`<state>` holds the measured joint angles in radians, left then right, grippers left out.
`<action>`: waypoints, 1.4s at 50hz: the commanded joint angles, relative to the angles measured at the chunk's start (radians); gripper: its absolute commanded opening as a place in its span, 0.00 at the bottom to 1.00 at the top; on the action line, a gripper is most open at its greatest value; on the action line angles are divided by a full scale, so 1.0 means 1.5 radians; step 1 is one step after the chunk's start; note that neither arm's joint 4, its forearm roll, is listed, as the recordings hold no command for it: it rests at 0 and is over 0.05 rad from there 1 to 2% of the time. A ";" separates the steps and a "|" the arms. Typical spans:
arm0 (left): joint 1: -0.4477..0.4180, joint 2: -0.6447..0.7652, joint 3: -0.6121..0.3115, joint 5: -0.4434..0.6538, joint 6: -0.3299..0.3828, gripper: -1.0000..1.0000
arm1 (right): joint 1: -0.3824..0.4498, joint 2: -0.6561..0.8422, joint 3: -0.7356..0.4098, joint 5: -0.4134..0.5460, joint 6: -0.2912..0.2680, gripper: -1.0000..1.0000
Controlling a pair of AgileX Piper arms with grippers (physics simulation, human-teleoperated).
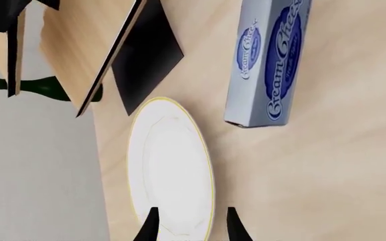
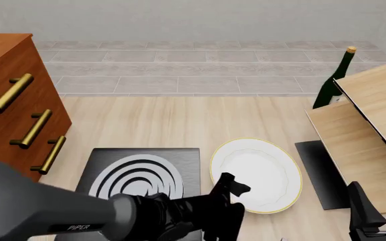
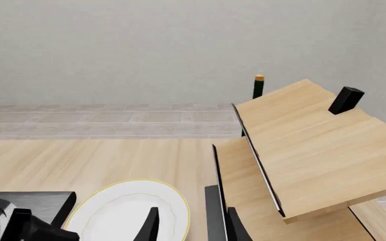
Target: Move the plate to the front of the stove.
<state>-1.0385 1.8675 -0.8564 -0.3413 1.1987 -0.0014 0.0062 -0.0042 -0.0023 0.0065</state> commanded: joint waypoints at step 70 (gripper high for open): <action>0.038 0.078 -0.049 -0.013 0.023 1.00 | 0.003 -0.002 0.000 -0.003 0.005 1.00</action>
<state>-0.9867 1.9730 -0.9202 -0.3598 1.2275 0.0018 0.0039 -0.0040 -0.0050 0.0111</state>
